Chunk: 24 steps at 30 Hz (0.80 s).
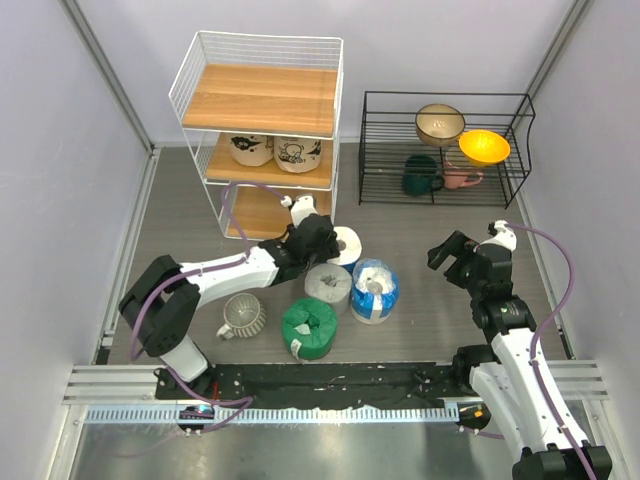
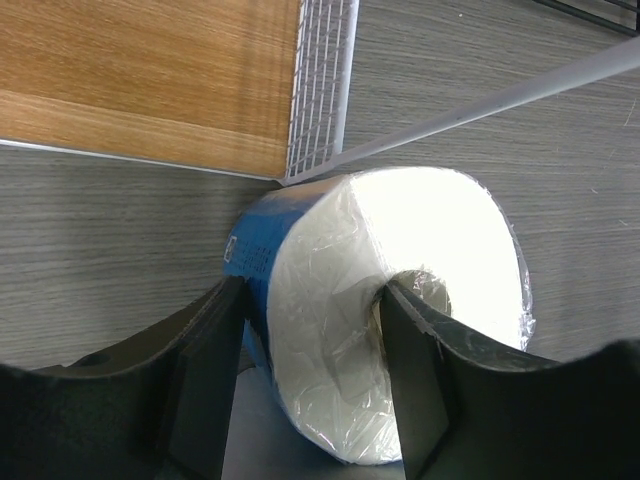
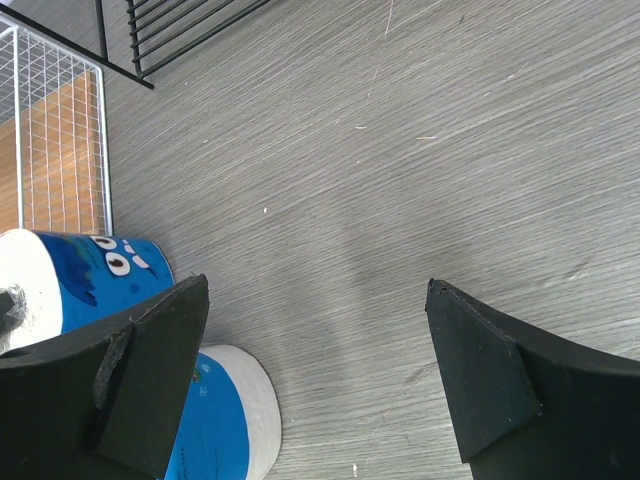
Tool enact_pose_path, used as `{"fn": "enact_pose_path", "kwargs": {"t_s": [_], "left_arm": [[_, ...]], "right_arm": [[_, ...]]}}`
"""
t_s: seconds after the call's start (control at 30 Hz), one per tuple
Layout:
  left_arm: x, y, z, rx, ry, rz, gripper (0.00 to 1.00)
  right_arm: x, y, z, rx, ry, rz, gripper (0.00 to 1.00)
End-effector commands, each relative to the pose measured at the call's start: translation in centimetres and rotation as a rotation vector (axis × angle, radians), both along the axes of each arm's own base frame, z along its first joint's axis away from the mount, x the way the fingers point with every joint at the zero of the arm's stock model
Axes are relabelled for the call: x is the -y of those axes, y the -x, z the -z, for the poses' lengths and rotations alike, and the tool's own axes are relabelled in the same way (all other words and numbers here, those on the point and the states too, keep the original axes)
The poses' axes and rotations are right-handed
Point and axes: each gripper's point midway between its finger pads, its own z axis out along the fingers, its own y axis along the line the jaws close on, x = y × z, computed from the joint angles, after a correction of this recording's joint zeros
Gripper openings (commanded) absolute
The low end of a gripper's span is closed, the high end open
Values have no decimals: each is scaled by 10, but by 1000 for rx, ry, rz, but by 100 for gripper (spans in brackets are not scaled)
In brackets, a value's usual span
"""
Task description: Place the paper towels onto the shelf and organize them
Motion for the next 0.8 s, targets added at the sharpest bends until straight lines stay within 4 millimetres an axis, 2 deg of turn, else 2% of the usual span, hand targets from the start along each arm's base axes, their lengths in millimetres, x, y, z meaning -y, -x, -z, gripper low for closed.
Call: {"fn": "enact_pose_path", "kwargs": {"t_s": [0.0, 0.17, 0.27, 0.3, 0.33, 0.4, 0.5, 0.53, 0.6, 0.77], "left_arm": [[-2, 4, -8, 10, -18, 11, 56], [-4, 14, -25, 21, 42, 31, 54], [-12, 24, -23, 12, 65, 27, 54], [-15, 25, -34, 30, 89, 24, 54], [-20, 31, -28, 21, 89, 18, 54], [-26, 35, -39, 39, 118, 9, 54], [-43, 41, -35, 42, 109, -36, 55], [-49, 42, -44, 62, 121, -53, 55], [-65, 40, -45, 84, 100, -118, 57], [-95, 26, -71, 150, 156, -231, 60]], "right_arm": [[-3, -4, -8, 36, -3, -16, 96], [-4, -3, -6, 31, -6, -17, 96], [-4, -3, -6, 32, -7, -15, 96], [-3, -3, -6, 33, -8, -13, 96], [-4, -3, -6, 32, -10, -14, 96], [-3, -3, -5, 32, -8, -12, 96], [-4, -3, -4, 28, -12, -15, 96], [-4, -3, -2, 27, -14, -14, 96], [-4, -3, -1, 25, -16, -14, 96], [-5, -4, -2, 25, -14, -16, 96]]}}
